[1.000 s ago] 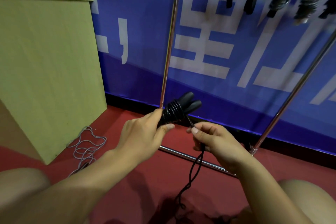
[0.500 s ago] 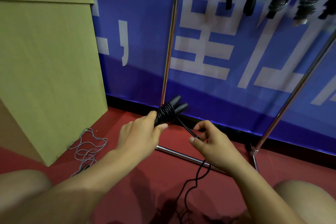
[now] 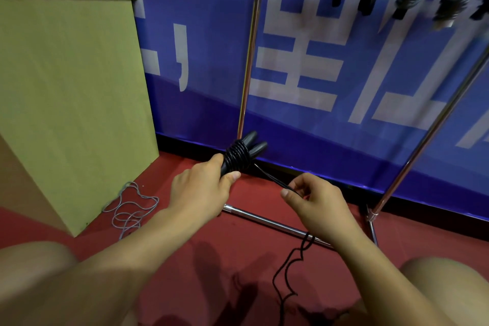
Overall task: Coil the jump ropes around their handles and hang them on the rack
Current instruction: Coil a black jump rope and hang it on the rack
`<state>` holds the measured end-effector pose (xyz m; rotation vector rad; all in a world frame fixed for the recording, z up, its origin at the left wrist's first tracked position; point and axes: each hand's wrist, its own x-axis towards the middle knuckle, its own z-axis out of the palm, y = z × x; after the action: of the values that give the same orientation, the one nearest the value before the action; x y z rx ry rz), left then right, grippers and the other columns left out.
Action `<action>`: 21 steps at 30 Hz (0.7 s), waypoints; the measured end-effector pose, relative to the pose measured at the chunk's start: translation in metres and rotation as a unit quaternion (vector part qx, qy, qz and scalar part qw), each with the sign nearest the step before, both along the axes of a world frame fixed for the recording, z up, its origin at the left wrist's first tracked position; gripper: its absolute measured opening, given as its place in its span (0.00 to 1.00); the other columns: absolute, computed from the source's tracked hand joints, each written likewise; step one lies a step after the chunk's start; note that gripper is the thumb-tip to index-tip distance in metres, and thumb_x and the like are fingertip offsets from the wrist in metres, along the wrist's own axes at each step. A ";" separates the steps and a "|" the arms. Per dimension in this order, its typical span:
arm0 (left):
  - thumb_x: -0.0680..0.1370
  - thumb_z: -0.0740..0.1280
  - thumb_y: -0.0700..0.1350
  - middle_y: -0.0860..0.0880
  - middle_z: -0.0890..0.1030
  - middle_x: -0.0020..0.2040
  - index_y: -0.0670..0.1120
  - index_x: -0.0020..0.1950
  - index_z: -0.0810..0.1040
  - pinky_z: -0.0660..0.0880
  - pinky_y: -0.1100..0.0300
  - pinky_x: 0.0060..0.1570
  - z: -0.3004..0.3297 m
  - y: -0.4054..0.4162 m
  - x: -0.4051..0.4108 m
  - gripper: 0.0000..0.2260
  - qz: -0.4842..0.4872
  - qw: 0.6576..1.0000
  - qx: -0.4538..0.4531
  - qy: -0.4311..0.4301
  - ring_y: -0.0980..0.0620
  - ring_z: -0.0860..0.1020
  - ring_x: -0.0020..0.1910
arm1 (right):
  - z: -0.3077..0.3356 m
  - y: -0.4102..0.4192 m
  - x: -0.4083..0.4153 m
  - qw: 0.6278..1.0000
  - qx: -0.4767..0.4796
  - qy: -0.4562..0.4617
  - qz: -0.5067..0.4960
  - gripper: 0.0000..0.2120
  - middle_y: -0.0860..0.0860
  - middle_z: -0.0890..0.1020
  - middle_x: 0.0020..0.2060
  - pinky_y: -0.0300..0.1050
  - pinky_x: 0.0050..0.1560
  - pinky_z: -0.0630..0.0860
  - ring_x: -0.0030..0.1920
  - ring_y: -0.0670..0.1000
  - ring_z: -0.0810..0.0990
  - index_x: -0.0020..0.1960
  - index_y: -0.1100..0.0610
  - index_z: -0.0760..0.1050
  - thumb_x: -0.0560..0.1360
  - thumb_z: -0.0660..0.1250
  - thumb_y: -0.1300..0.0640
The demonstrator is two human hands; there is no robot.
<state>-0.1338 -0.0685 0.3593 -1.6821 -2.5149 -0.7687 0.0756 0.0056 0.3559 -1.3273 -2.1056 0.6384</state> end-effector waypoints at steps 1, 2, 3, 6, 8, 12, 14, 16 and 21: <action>0.80 0.60 0.62 0.46 0.83 0.50 0.50 0.54 0.72 0.67 0.52 0.42 0.000 0.000 0.000 0.16 0.002 1.000 0.000 -0.001 0.37 0.79 0.53 | 0.000 0.000 0.000 1.000 0.004 0.001 -0.002 0.08 0.45 0.79 0.34 0.30 0.36 0.69 0.36 0.41 0.76 0.40 0.49 0.76 0.74 0.72 0.48; 0.80 0.60 0.62 0.46 0.83 0.50 0.50 0.54 0.72 0.67 0.52 0.42 0.000 0.001 0.000 0.16 0.004 1.000 -0.001 -0.001 0.37 0.79 0.53 | 0.001 0.000 0.000 1.000 0.004 0.001 -0.002 0.08 0.45 0.80 0.34 0.32 0.37 0.69 0.37 0.41 0.76 0.40 0.49 0.76 0.74 0.72 0.48; 0.80 0.60 0.62 0.46 0.83 0.50 0.50 0.54 0.72 0.66 0.53 0.42 0.000 0.001 0.000 0.16 0.006 1.000 -0.002 -0.001 0.37 0.79 0.52 | 0.001 0.000 0.000 1.000 0.003 -0.002 0.000 0.08 0.44 0.80 0.34 0.33 0.37 0.70 0.37 0.41 0.77 0.40 0.50 0.77 0.74 0.72 0.48; 0.80 0.60 0.62 0.46 0.82 0.49 0.50 0.53 0.72 0.66 0.53 0.41 0.000 0.001 -0.001 0.15 0.007 1.000 -0.007 0.001 0.37 0.80 0.52 | 0.003 0.000 0.000 1.000 -0.024 -0.001 0.015 0.09 0.45 0.81 0.33 0.32 0.35 0.70 0.34 0.40 0.77 0.39 0.50 0.79 0.75 0.71 0.47; 0.80 0.61 0.61 0.46 0.82 0.49 0.50 0.53 0.72 0.67 0.53 0.42 0.000 0.001 -0.001 0.15 0.005 1.000 -0.012 0.001 0.38 0.80 0.52 | 0.004 -0.001 0.001 0.997 -0.071 0.028 0.030 0.11 0.46 0.81 0.31 0.36 0.36 0.72 0.30 0.41 0.74 0.38 0.51 0.80 0.75 0.72 0.47; 0.80 0.61 0.62 0.46 0.83 0.50 0.51 0.53 0.72 0.67 0.52 0.43 -0.003 0.001 0.000 0.15 0.003 1.000 -0.031 0.003 0.38 0.80 0.53 | 0.008 -0.002 0.003 0.976 -0.185 0.099 0.062 0.13 0.47 0.76 0.29 0.44 0.37 0.73 0.30 0.45 0.72 0.40 0.58 0.81 0.76 0.71 0.49; 0.80 0.61 0.62 0.47 0.82 0.52 0.51 0.54 0.72 0.67 0.53 0.43 -0.005 0.000 0.000 0.15 0.001 0.999 -0.049 0.004 0.39 0.80 0.54 | 0.008 -0.002 0.003 0.968 -0.213 0.115 0.070 0.14 0.47 0.74 0.29 0.45 0.38 0.72 0.31 0.46 0.71 0.42 0.60 0.80 0.76 0.70 0.50; 0.80 0.61 0.62 0.48 0.82 0.53 0.51 0.56 0.73 0.66 0.54 0.44 -0.005 0.000 0.001 0.15 0.000 0.997 -0.075 0.008 0.40 0.80 0.55 | 0.006 -0.002 0.002 0.959 -0.239 0.133 0.078 0.14 0.49 0.72 0.30 0.48 0.39 0.71 0.32 0.48 0.69 0.43 0.62 0.79 0.77 0.69 0.51; 0.79 0.64 0.61 0.48 0.81 0.53 0.53 0.55 0.74 0.69 0.55 0.44 -0.006 0.000 -0.001 0.13 -0.053 0.987 -0.155 0.007 0.41 0.79 0.55 | 0.006 -0.002 -0.001 0.939 -0.283 0.179 0.084 0.07 0.52 0.72 0.33 0.47 0.39 0.70 0.30 0.47 0.68 0.44 0.59 0.78 0.79 0.68 0.57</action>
<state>-0.1349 -0.0680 0.3532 -1.9126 -2.6659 -0.3813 0.0748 0.0033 0.3614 -1.1904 -1.8058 1.5240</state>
